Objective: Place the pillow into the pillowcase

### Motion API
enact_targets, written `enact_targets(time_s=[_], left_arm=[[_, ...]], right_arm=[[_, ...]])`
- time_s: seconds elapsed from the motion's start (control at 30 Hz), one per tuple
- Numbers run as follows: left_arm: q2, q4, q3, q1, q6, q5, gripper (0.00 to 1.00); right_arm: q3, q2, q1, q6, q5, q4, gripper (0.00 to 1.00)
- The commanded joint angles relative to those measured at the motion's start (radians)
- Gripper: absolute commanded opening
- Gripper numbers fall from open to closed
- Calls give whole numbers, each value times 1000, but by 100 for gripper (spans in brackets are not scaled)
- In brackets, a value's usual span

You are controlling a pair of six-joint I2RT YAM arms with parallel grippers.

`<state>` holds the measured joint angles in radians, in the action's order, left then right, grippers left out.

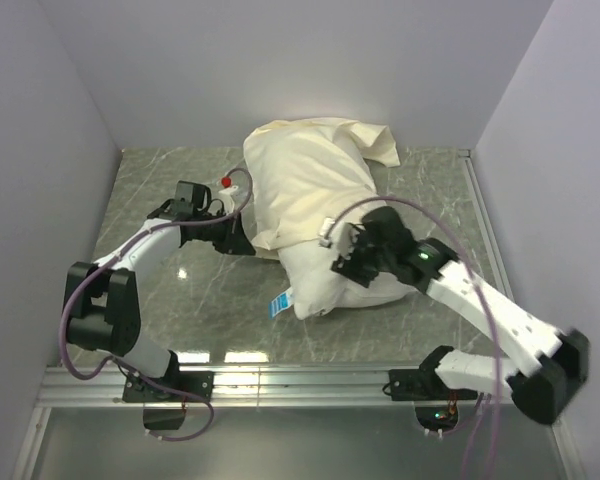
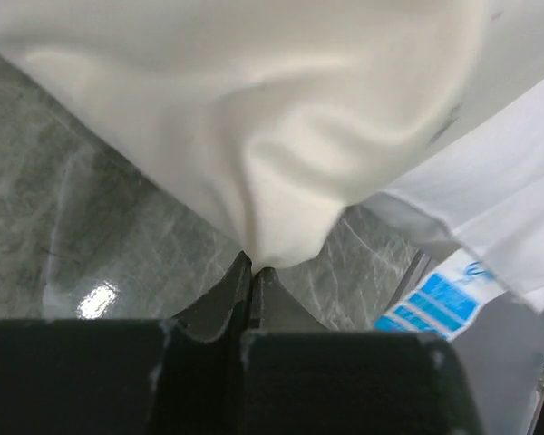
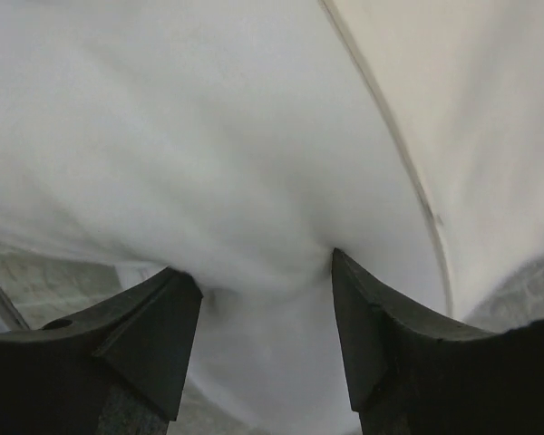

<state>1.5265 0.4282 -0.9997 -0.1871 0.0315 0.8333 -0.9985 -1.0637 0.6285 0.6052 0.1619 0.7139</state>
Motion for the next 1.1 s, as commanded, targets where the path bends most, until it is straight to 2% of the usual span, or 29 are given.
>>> enact_targets(time_s=[0.0,0.03,0.1,0.17,0.27,0.3,0.37,0.43,0.53,0.57,0.63,0.7,0.8,0.9,1.03,1.07], left_arm=[[-9,49,-74,-32,-5,15,0],[-15,73,-77,-58,1,16,0],[-32,96,-73,-89,13,21,0],[-46,115,-47,-127,16,53,0],[-60,130,-28,-158,-11,139,0],[-71,120,-22,-157,-69,150,0],[-80,83,-13,-147,-100,141,0],[-83,49,-10,-102,-151,150,0],[-54,23,-28,-55,-165,159,0],[-45,26,-48,-51,-159,156,0],[-16,23,-72,-31,-159,164,0],[12,29,-91,-26,-151,156,0],[37,35,-116,-14,-134,155,0],[58,53,-134,8,-116,155,0],[63,96,-125,41,-76,145,0],[64,98,-125,47,-65,139,0]], right_arm=[[-43,-203,80,-68,-160,-195,65],[-87,-299,111,-105,-207,-268,65],[-155,-382,120,-159,-291,-335,63],[-283,-488,140,-228,-372,-396,56],[-458,-622,183,-298,-479,-397,52],[-532,-651,186,-315,-484,-377,52],[-572,-631,188,-369,-441,-326,56],[-565,-540,203,-377,-423,-304,61],[-482,-385,215,-335,-322,-311,79],[-461,-351,217,-317,-259,-304,88],[-446,-297,223,-274,-193,-233,93],[-474,-292,221,-228,-86,-158,94],[-482,-292,223,-144,46,40,97],[-439,-234,206,-134,74,73,97],[-318,-118,6,-102,76,21,95],[-264,-90,-159,-82,94,9,92]])
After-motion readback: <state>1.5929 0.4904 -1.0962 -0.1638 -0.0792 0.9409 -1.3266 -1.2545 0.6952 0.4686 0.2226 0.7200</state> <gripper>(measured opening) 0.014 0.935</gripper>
